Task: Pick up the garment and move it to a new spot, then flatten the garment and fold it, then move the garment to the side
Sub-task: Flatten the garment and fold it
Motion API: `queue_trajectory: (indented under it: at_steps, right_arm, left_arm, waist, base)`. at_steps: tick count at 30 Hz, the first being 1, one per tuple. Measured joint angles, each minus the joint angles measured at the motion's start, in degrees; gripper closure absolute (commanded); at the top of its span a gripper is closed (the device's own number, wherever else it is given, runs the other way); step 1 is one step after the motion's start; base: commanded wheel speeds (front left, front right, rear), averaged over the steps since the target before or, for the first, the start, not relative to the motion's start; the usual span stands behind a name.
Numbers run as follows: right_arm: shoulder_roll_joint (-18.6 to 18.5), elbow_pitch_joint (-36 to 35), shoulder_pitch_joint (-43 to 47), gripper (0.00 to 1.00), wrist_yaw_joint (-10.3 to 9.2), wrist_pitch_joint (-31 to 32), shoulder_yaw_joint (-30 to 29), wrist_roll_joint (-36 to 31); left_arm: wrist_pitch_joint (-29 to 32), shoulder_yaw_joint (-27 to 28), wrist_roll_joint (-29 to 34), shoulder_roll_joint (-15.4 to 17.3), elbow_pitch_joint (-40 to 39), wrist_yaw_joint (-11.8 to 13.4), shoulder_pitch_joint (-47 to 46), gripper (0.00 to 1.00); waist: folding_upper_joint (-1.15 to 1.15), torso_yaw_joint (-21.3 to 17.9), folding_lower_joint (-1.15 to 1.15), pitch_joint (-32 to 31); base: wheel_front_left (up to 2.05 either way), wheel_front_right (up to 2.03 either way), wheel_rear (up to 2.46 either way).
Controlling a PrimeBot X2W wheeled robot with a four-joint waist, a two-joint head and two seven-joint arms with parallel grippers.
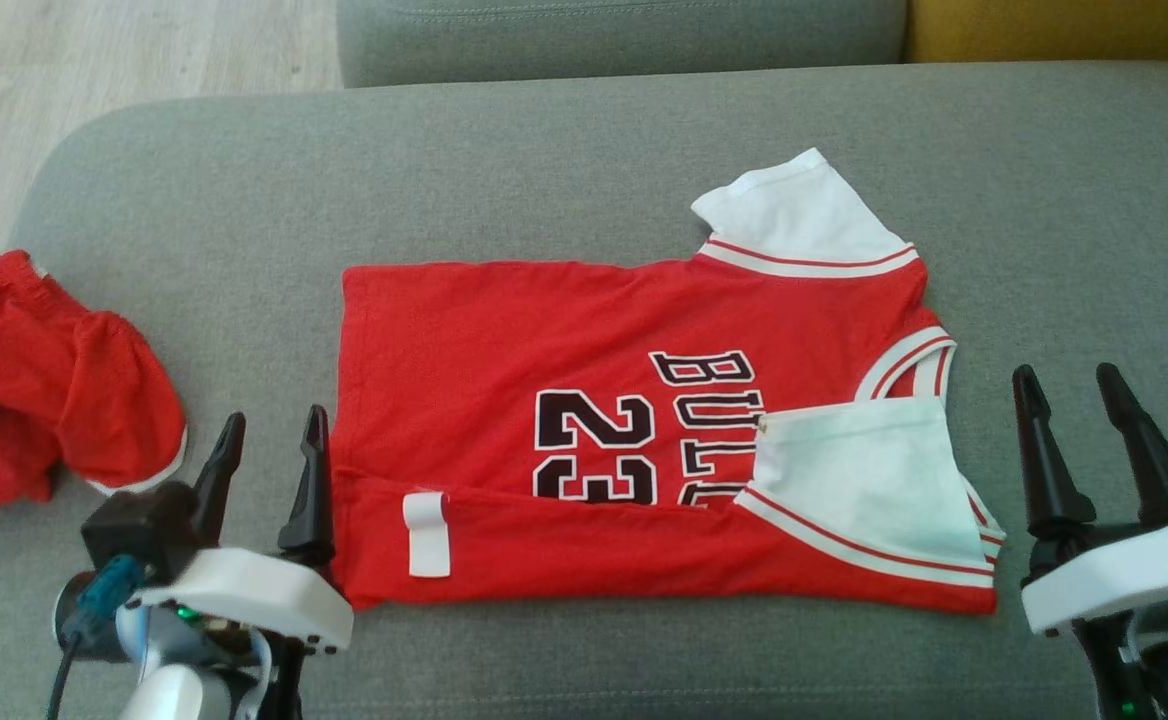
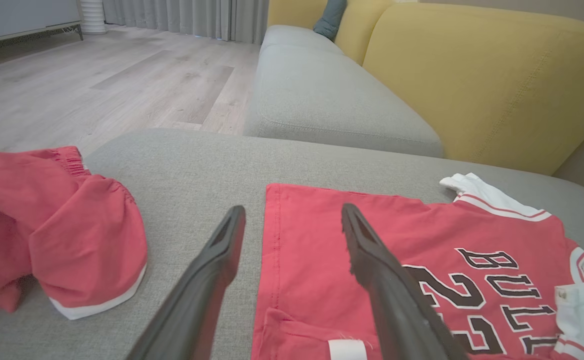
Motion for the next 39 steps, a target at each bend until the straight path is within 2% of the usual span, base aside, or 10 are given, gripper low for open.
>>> queue_trajectory:
  at_steps: [10, 13, 17, 26, 31, 36, 37, 39]
  right_arm:
    - [0.01, 0.34, -0.04, 0.00, 0.00, 0.01, 0.05, 0.02]
    - [0.02, 0.27, -0.63, 0.00, 0.00, 0.02, 0.12, 0.22]
    - [0.02, 0.14, -3.65, 0.00, 0.00, 0.08, 1.14, 0.26]
    - [-0.01, 1.35, -7.88, 0.00, 0.00, -0.25, 3.30, 0.85]
    - [-0.02, 2.91, -9.23, 0.00, 0.00, -1.10, 4.08, 1.48]
    - [-0.02, 4.31, -9.23, 0.00, 0.00, -1.62, 4.04, 1.80]
    - [-0.02, 4.45, -9.25, 0.00, 0.00, -1.63, 4.04, 1.88]
    - [-0.02, 4.81, -9.27, 0.00, 0.00, -1.63, 4.00, 2.32]
  left_arm:
    - [-0.11, -0.54, 0.51, 0.43, 1.55, -0.19, -1.83, 0.00]
    - [0.12, -0.60, 0.43, 0.43, 4.92, -1.85, -6.99, 0.00]
    - [1.21, -0.48, -1.79, -0.10, 12.96, -4.24, -17.05, 0.00]
    - [2.42, -0.09, -4.89, -2.40, 39.05, -8.96, -37.73, 0.00]
    - [2.40, 1.25, -6.12, -2.33, 50.94, -10.58, -43.05, 0.00]
    - [2.50, 1.23, -7.02, -2.38, 57.57, -13.10, -47.11, 0.00]
    - [2.91, 1.07, -7.06, -2.40, 58.63, -13.43, -47.92, 0.13]
    - [3.26, 0.59, -7.05, -2.36, 60.47, -14.02, -49.00, 0.54]
  waist:
    - [0.00, -0.10, 0.00, 1.60]
    - [0.00, -0.04, 0.00, 3.29]
    - [0.00, -0.19, 0.00, 6.40]
    - [0.00, -1.42, 0.02, 13.79]
    - [0.00, -3.27, 0.01, 15.86]
    - [0.00, -3.93, 0.00, 16.55]
    - [0.00, -3.92, 0.00, 16.57]
    - [0.00, -3.86, 0.00, 16.61]
  base:
    - [0.00, 0.00, 0.00]
    - [0.00, 0.00, 0.00]
    - [0.00, 0.00, 0.00]
    - [0.00, 0.00, 0.00]
    - [0.00, 0.00, 0.00]
    - [0.00, 0.00, 0.00]
    - [0.00, 0.00, 0.00]
    - [0.00, 0.00, 0.00]
